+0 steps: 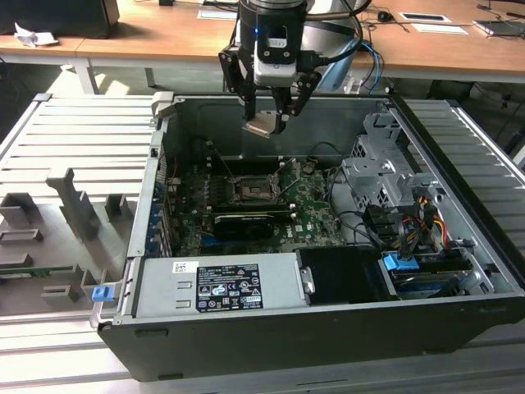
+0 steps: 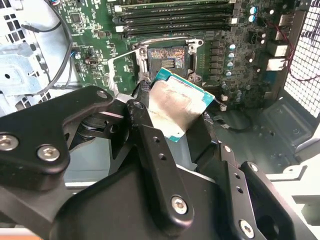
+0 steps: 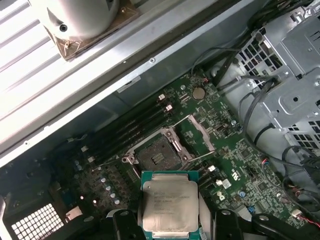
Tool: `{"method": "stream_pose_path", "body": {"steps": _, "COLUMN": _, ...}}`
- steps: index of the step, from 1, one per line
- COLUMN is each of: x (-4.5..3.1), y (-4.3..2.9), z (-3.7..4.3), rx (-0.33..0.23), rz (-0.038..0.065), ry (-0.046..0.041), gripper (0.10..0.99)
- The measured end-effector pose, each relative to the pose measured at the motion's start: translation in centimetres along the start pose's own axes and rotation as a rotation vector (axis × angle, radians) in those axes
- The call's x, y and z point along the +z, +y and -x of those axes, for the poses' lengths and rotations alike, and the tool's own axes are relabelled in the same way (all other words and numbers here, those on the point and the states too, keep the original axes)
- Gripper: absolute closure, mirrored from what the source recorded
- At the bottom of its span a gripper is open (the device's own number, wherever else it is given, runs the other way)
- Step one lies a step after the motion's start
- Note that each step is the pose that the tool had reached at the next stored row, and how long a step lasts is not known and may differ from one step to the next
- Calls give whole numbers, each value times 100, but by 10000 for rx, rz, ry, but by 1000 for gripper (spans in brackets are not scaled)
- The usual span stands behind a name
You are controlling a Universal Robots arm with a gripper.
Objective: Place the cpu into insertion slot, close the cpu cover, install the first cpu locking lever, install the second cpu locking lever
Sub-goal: 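Place the cpu into insertion slot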
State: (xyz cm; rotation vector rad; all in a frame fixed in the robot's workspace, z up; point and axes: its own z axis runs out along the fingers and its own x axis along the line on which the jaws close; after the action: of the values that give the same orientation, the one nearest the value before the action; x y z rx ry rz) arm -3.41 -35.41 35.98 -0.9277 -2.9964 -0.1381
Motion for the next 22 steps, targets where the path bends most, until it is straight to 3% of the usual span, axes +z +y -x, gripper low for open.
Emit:
{"method": "stream_pose_path", "body": {"steps": 7, "x": 8, "y": -1, "z": 0, "rx": 531, "rz": 13, "ry": -46, "gripper": 549}}
{"method": "stream_pose_path", "body": {"steps": 15, "x": 17, "y": -2, "z": 0, "rx": 1633, "rz": 41, "ry": -139, "gripper": 549}}
{"method": "stream_pose_path", "body": {"steps": 22, "x": 26, "y": -2, "z": 1, "rx": 2193, "rz": 55, "ry": -186, "gripper": 549}}
